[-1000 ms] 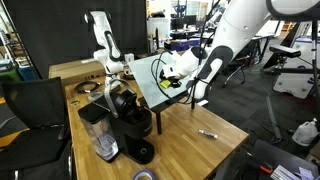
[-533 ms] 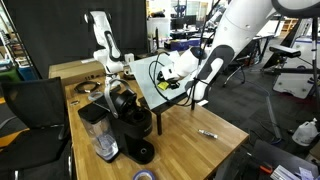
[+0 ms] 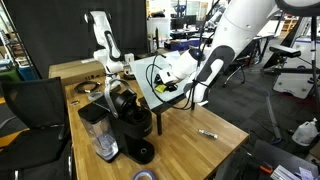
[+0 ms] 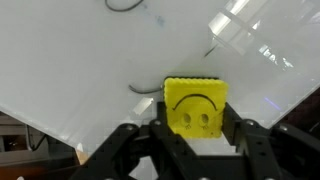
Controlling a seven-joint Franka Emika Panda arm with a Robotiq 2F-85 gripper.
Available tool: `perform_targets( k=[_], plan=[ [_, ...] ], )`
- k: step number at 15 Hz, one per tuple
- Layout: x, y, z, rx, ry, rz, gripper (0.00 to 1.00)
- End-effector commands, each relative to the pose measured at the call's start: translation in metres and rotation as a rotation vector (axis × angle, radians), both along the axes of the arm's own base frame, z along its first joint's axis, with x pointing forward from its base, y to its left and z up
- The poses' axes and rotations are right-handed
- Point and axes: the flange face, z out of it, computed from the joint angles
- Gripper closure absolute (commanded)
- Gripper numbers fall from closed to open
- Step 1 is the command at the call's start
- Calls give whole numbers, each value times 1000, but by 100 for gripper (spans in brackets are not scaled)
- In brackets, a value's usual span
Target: Use the yellow eraser to clean the whiteboard
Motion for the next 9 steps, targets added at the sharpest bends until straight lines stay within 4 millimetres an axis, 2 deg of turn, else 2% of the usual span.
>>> perform_targets(
  k=[1,9],
  plan=[
    [-5,1,4,-15,3,35,71],
    [-4,3,3,-25,4,56,71]
  ],
)
